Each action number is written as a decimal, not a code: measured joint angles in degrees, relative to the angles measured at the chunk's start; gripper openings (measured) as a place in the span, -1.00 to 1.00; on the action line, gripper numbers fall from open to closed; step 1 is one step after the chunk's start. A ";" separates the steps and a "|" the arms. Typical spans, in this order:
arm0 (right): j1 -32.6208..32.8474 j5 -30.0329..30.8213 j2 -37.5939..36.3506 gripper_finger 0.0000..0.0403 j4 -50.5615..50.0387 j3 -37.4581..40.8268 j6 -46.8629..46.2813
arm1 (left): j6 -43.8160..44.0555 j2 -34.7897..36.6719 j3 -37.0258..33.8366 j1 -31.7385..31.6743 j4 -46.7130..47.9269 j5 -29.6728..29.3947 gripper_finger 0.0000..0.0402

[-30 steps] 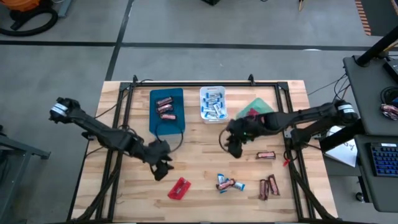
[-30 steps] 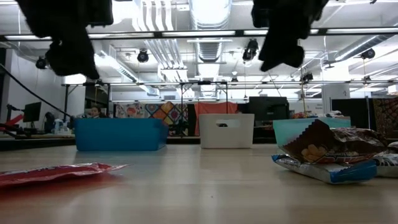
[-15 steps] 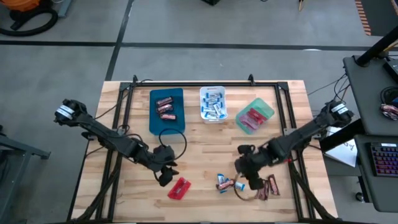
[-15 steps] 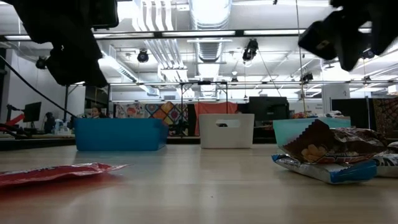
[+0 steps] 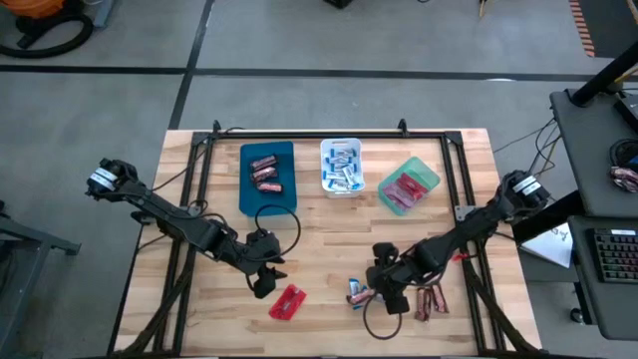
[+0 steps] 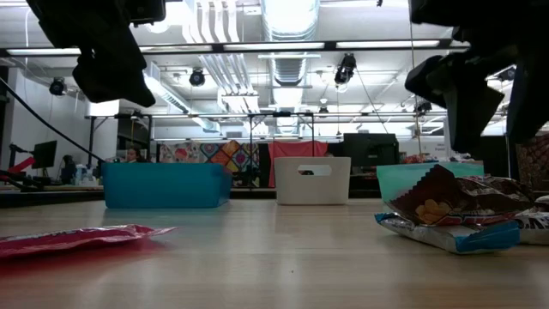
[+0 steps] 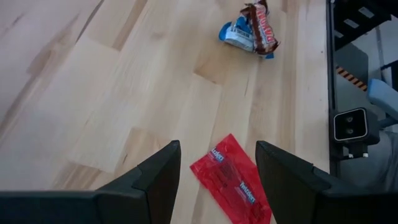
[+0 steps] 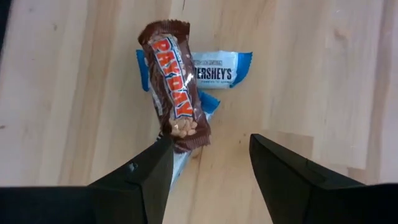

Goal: Sort candy
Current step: Put the brown chocolate into the blue bin

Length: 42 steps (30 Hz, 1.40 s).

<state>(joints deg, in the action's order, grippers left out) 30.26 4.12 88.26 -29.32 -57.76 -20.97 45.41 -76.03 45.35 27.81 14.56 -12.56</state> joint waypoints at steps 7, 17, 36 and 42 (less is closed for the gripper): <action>0.00 -1.55 2.77 0.01 4.55 0.00 -0.45 | -2.87 0.02 0.04 0.00 0.03 -0.46 -0.05; -0.07 -3.61 8.29 0.00 8.43 0.00 -0.91 | -4.44 0.02 0.01 -0.07 -0.38 -2.10 -0.05; -0.30 0.36 4.03 -0.79 9.03 0.00 -1.51 | -26.55 -4.52 -0.05 0.06 -18.29 -3.46 -0.05; -2.40 9.65 1.75 -0.81 10.58 0.00 -1.33 | -35.76 -7.68 -0.05 0.22 -24.52 -2.93 -0.05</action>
<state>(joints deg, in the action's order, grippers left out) 27.87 13.77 90.01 -18.74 -57.76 -22.30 9.65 -83.71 45.30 28.03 -9.96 -15.49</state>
